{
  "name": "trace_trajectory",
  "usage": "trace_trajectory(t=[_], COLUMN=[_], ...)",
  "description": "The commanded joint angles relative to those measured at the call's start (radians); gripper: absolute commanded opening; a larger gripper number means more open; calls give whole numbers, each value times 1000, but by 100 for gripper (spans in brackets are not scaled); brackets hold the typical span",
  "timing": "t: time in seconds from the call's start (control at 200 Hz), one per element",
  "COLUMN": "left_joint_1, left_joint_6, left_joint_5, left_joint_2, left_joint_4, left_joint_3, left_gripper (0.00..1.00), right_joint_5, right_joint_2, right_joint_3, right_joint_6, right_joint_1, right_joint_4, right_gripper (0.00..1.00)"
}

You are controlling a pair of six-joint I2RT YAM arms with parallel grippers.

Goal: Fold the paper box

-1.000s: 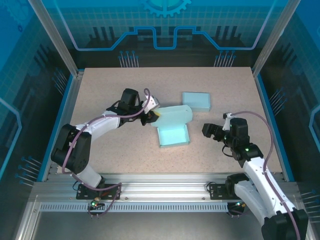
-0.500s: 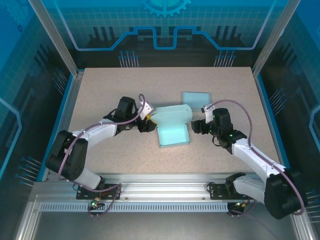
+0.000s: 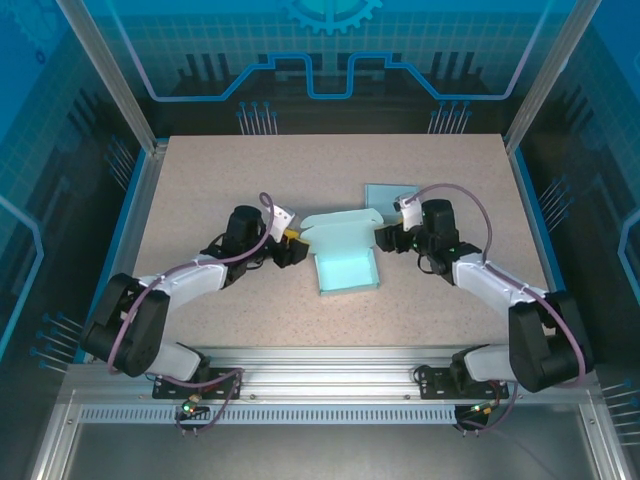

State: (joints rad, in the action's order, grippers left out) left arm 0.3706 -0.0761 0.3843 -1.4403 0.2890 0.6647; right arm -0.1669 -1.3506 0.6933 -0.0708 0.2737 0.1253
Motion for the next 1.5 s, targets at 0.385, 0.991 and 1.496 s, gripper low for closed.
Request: trace_trajectory(t=[0.385,0.991,1.496], left_joint_1=[53,60,59], left_joint_6=[-13,-140,-148], left_joint_5=[-19,39,122], left_joint_2=[-84,-148,-189], left_joint_4=[13,-56,-105], left_joint_3=[87,163,236], left_gripper=[37,1,2], right_joint_5=[-71,-144,-74], right_joint_2=[-61,-42,220], right_joint_3=[63,10,-200], right_joint_6=[4,-92,-239], right_joint_1=[-29,-30,12], right_joint_4=[22,45,71], right_gripper=[62,53,37])
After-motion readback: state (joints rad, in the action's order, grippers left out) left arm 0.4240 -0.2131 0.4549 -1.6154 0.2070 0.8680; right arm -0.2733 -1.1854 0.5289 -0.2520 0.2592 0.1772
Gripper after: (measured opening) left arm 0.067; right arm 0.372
